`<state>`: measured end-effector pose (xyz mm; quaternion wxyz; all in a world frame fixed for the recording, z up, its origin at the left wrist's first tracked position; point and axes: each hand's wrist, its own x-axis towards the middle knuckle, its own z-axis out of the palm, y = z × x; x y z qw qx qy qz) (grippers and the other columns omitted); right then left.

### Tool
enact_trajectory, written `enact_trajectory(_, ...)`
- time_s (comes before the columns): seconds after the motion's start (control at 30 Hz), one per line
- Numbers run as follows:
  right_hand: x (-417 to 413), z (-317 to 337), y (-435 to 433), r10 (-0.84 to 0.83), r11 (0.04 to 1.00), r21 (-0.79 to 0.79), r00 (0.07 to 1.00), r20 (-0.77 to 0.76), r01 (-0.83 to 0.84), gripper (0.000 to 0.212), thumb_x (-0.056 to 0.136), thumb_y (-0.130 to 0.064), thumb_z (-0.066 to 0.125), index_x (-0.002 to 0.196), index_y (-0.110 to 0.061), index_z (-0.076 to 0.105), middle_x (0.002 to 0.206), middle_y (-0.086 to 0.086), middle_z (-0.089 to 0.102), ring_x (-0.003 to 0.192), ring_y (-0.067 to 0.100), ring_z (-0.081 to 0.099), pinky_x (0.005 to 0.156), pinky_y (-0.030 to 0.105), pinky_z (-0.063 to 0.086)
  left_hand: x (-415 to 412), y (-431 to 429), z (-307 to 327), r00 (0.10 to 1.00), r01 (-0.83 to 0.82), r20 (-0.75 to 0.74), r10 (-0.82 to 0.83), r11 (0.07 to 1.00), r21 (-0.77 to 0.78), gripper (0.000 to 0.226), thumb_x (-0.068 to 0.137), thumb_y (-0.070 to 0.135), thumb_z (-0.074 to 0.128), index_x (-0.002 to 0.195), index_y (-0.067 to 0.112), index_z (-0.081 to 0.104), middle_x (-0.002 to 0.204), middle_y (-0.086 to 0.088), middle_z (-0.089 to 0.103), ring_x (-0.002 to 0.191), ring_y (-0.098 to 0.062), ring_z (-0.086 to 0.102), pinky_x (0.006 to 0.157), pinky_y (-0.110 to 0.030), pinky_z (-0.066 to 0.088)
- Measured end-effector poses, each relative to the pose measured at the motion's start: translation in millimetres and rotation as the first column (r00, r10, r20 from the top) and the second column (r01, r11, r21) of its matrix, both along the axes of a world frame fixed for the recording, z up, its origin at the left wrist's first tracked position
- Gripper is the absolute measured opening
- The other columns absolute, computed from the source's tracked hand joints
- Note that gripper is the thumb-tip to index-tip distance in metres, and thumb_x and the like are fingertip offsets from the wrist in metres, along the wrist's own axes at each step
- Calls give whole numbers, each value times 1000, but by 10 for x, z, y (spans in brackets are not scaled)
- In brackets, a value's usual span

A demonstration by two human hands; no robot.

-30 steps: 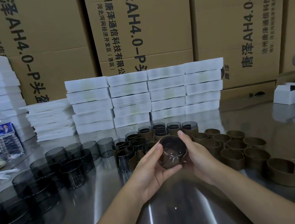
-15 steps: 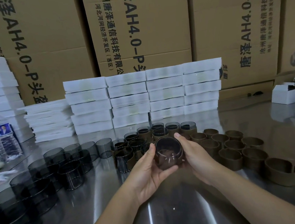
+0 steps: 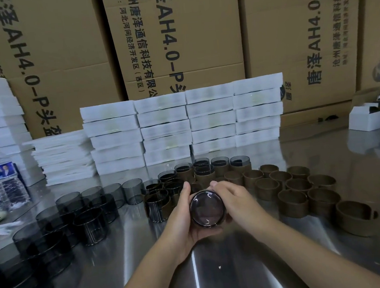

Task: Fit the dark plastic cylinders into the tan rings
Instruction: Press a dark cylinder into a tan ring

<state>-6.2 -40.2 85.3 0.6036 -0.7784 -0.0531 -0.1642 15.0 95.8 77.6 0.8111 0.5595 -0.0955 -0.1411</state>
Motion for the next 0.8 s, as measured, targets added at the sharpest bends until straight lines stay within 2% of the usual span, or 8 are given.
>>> enact_trajectory(0.17,14,-7,16,20,999,28,1000,2,-20,32,97,-42,48,73,-34,68,66,-23,65,62,-9,57,63,22,38,-21,-32,6,997,-74,25,74,997,-1,55,97,55,40,76,23,81,82,-11,76,68,-20,74,49,-32,56)
enact_trajectory(0.33,-19,44,38,64,996,52,996,59,-67,32,99,-38,47,80,-26,70,64,-20,65,56,-8,56,52,10,38,-14,-40,39,988,-140,63,140,990,6,58,95,59,38,74,26,80,79,-9,76,66,-21,74,47,-32,55)
enact_trajectory(0.63,-12,14,28,48,999,10,999,12,-48,37,101,-36,40,83,-31,72,80,-18,72,78,-2,63,69,23,43,-47,-54,53,975,-189,133,176,978,92,63,96,63,29,80,29,80,81,-8,76,67,-18,74,47,-30,54)
enact_trajectory(0.8,-39,23,38,50,999,-18,999,16,-50,39,102,-34,37,83,-38,71,80,-23,70,76,-9,62,61,14,39,-84,-65,74,961,-233,181,206,962,141,66,94,66,24,83,33,80,82,-7,77,65,-17,73,48,-31,54)
